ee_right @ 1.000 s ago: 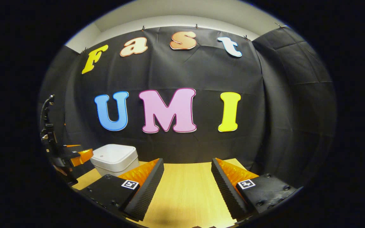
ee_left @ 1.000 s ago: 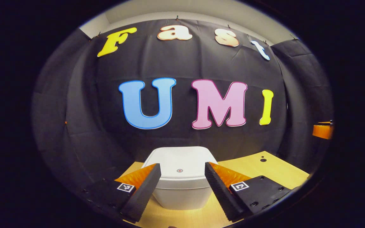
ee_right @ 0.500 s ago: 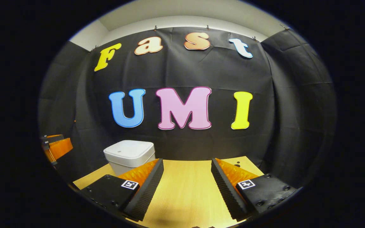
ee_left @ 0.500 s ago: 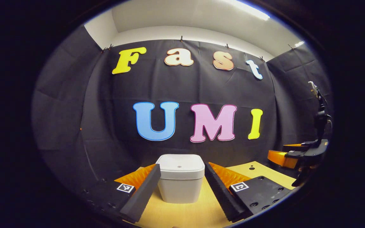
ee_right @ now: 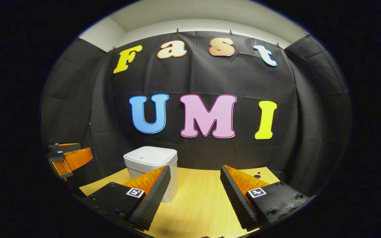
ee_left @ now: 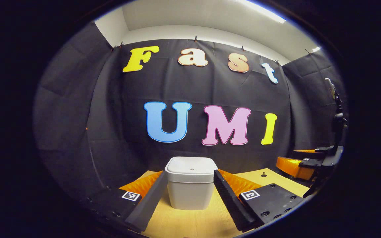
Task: Press the lid of the desktop garbage bin to open it, pick up the crumpled paper on the desktop and throw it into the bin, then pick up the pop can on the desktop and drop it into the bin, and finally close the garbage bin lid.
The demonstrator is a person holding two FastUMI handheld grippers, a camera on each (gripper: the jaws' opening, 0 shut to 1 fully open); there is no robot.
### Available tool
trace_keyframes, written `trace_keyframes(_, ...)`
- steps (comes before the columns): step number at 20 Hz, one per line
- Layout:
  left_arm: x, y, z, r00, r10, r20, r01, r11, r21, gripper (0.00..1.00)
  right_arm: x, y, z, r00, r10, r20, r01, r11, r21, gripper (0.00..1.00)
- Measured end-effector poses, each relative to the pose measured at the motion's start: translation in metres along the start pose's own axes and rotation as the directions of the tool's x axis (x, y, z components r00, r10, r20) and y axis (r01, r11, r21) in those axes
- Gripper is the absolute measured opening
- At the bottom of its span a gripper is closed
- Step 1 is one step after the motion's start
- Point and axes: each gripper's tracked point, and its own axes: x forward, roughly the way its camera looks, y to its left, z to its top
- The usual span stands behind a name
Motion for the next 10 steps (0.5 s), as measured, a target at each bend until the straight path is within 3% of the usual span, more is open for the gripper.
trace_keyframes(10,-0.004,-0.03,0.012,0.997,-0.076,0.034,0.074,0.996,0.049,0.94,-0.011,-0.009,0.006,1.0,-0.021,0.013,0.02,1.0,0.018,0.97)
